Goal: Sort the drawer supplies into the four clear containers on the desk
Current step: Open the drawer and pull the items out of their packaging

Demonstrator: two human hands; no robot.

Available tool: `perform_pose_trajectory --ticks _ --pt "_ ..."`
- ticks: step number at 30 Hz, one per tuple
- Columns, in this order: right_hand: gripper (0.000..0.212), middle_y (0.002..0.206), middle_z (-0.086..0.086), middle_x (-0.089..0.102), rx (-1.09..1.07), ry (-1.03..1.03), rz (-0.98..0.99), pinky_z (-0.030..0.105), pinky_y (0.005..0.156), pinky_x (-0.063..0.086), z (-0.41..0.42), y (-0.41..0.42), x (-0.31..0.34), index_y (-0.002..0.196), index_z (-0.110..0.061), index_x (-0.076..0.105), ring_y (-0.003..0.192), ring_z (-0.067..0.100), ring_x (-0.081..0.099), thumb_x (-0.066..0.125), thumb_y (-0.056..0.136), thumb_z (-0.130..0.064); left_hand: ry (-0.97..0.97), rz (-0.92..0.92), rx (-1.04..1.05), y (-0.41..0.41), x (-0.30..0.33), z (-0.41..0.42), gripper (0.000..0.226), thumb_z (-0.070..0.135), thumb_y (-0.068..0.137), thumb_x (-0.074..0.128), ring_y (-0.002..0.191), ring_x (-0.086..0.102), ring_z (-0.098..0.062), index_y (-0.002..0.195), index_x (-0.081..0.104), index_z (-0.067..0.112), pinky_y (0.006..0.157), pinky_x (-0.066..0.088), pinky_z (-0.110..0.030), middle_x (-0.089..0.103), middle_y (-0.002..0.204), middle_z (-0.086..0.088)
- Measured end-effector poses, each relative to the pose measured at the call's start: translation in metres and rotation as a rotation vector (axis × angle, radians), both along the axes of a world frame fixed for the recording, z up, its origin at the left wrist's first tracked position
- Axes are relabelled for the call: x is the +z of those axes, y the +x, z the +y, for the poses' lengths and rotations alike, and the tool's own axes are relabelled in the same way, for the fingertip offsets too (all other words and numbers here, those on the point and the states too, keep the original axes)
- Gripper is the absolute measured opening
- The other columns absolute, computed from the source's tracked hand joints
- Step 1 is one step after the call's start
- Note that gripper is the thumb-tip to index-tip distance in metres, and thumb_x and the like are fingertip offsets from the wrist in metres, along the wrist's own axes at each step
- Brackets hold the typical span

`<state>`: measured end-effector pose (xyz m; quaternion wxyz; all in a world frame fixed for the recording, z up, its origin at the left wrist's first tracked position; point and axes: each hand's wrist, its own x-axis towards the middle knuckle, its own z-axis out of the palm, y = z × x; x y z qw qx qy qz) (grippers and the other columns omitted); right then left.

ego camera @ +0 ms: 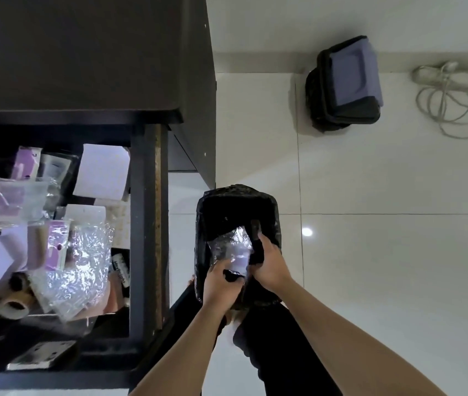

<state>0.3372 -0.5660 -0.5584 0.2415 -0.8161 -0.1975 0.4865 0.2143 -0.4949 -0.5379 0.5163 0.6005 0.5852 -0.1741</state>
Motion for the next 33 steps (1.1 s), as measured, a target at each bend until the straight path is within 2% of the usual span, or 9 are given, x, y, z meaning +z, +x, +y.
perform_pose_trajectory --ticks 3,10,14,18,20,24,27,29,33 --pt "0.086 0.149 0.009 0.032 -0.015 -0.025 0.013 0.043 0.110 0.038 -0.005 0.002 0.008 0.149 -0.022 0.020 0.136 0.027 0.037 0.070 0.079 -0.014 -0.003 0.006 0.007 -0.003 0.008 -0.002 0.056 0.028 0.081 0.065 0.122 0.052 -0.015 0.133 0.045 0.029 0.092 0.048 -0.028 0.049 0.137 0.005" --pt "0.061 0.135 0.007 0.051 -0.116 -0.020 -0.014 0.036 0.098 0.050 -0.030 -0.005 0.076 0.140 -0.017 0.039 0.115 0.024 0.059 0.060 0.083 -0.010 0.038 -0.011 -0.036 -0.001 0.078 -0.018 0.048 0.026 0.088 0.058 0.116 0.055 -0.020 0.134 0.046 0.022 0.097 0.046 -0.032 0.049 0.137 -0.001" --pt "0.047 0.121 0.005 0.059 -0.216 0.041 -0.037 0.024 0.091 0.048 -0.034 -0.012 0.146 0.131 -0.014 0.050 0.109 0.021 0.060 0.060 0.086 -0.008 0.102 -0.045 -0.065 0.006 0.147 -0.021 0.044 0.028 0.091 0.055 0.121 0.051 -0.016 0.134 0.047 0.024 0.096 0.033 -0.021 0.050 0.135 0.004" --pt "0.034 0.108 0.001 0.064 -0.291 0.173 -0.095 0.013 0.082 0.044 -0.024 -0.019 0.229 0.121 -0.013 0.058 0.099 0.013 0.060 0.060 0.088 -0.007 0.176 -0.190 -0.042 0.004 0.221 -0.013 0.040 0.025 0.091 0.055 0.122 0.051 -0.013 0.131 0.050 0.021 0.098 0.040 -0.023 0.055 0.131 0.004" --pt "0.028 0.100 -0.003 0.064 -0.339 0.228 -0.123 0.007 0.073 0.043 -0.017 -0.019 0.245 0.117 -0.015 0.059 0.091 0.007 0.060 0.059 0.089 -0.008 0.203 -0.257 -0.063 0.007 0.237 -0.007 0.036 0.024 0.092 0.055 0.115 0.055 -0.011 0.127 0.053 0.020 0.092 0.041 -0.017 0.059 0.120 0.006" --pt "0.022 0.094 -0.004 0.066 -0.401 0.352 -0.136 0.014 0.077 0.048 0.016 -0.034 0.281 0.111 -0.019 0.061 0.089 0.006 0.062 0.058 0.091 -0.013 0.340 -0.395 0.053 -0.015 0.282 0.021 0.021 0.018 0.092 0.055 0.098 0.059 -0.003 0.112 0.062 0.019 0.083 0.045 -0.011 0.062 0.102 0.013" --pt "0.020 0.093 -0.006 0.065 -0.365 0.426 -0.124 0.009 0.070 0.045 0.049 -0.054 0.299 0.109 -0.021 0.061 0.087 0.002 0.060 0.057 0.092 -0.013 0.463 -0.403 0.162 -0.041 0.297 0.053 0.015 0.014 0.092 0.054 0.089 0.060 -0.001 0.103 0.063 0.020 0.075 0.046 -0.010 0.063 0.093 0.013" --pt "0.020 0.094 -0.006 0.064 -0.307 0.466 -0.124 0.010 0.073 0.046 0.069 -0.070 0.308 0.110 -0.020 0.061 0.089 0.004 0.061 0.057 0.091 -0.013 0.514 -0.372 0.201 -0.059 0.300 0.076 0.018 0.014 0.092 0.053 0.093 0.059 -0.003 0.107 0.062 0.017 0.075 0.042 -0.010 0.061 0.095 0.012" --pt "0.023 0.100 -0.003 0.063 -0.199 0.486 -0.141 0.017 0.078 0.052 0.108 -0.101 0.315 0.111 -0.018 0.061 0.090 0.004 0.060 0.057 0.090 -0.010 0.576 -0.300 0.204 -0.093 0.294 0.127 0.020 0.013 0.090 0.056 0.101 0.059 -0.015 0.109 0.062 0.013 0.084 0.043 -0.022 0.060 0.101 0.006"
